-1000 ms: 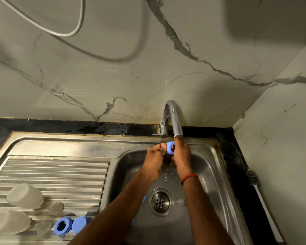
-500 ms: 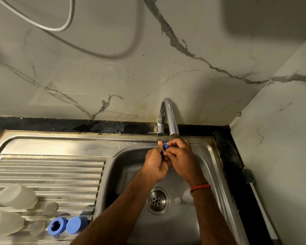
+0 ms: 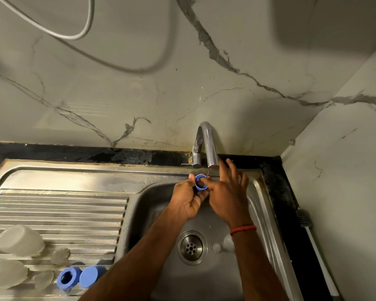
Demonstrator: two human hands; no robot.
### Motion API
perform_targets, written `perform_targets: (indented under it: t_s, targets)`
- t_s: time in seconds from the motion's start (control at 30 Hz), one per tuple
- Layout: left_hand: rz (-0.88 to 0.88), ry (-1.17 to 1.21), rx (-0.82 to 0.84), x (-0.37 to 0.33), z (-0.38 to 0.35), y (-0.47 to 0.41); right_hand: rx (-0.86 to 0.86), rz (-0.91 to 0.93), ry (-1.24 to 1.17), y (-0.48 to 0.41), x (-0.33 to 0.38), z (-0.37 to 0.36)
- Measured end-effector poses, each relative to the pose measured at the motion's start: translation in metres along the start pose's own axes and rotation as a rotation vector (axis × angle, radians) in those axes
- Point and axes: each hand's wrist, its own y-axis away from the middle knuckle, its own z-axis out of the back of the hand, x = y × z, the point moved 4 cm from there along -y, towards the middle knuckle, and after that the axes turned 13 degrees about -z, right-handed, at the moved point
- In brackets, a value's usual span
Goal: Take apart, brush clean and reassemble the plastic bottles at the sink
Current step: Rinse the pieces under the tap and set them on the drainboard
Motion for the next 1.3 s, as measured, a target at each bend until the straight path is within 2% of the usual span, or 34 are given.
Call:
perform_targets:
  t_s: [0.07, 0.2, 0.3, 0.37, 0.43, 0.5, 0.6, 0.67, 0.77, 0.9, 1.03, 1.17, 1.3]
  targets:
    - [-0.002, -0.044, -0.008, 0.000, 0.000, 0.002, 0.017, -0.045, 0.021, 0.000, 0.003, 0.005]
    - [0.004, -0.070, -0.004, 0.005, 0.002, 0.008, 0.122, 0.016, -0.016, -0.001, 0.010, 0.000]
    - [-0.003, -0.015, 0.000, 0.000, 0.001, 0.002, 0.077, -0.088, -0.002, -0.001, 0.003, 0.004]
    - [-0.007, -0.036, -0.005, -0.001, 0.001, 0.002, 0.034, -0.056, -0.008, 0.002, 0.009, 0.006]
    - [-0.008, -0.067, -0.013, -0.001, 0.001, 0.005, 0.073, 0.027, -0.057, 0.002, 0.018, 0.004]
    - [-0.022, -0.059, -0.020, -0.002, 0.002, 0.003, 0.129, -0.002, -0.085, 0.000, 0.016, 0.003]
    - [-0.038, -0.045, 0.003, -0.008, -0.001, -0.002, 0.026, -0.107, -0.035, 0.000, 0.009, 0.011]
    - [-0.044, -0.098, 0.013, -0.008, -0.002, -0.001, -0.013, -0.069, -0.050, 0.002, 0.016, 0.013]
    - [-0.053, -0.118, 0.011, -0.005, 0.003, -0.001, 0.085, -0.004, -0.140, 0.000, 0.022, 0.008]
    - [-0.065, -0.092, 0.011, -0.008, 0.006, -0.003, 0.054, -0.103, -0.115, 0.002, 0.007, 0.009]
    - [-0.065, -0.099, 0.001, -0.005, 0.005, 0.001, 0.080, -0.012, -0.195, 0.006, 0.016, 0.008]
    - [-0.054, -0.111, -0.017, -0.007, 0.000, -0.002, 0.033, -0.126, -0.107, 0.007, 0.008, 0.010]
    - [-0.026, -0.127, -0.019, 0.001, 0.000, 0.001, 0.123, -0.040, -0.220, 0.005, 0.013, 0.009]
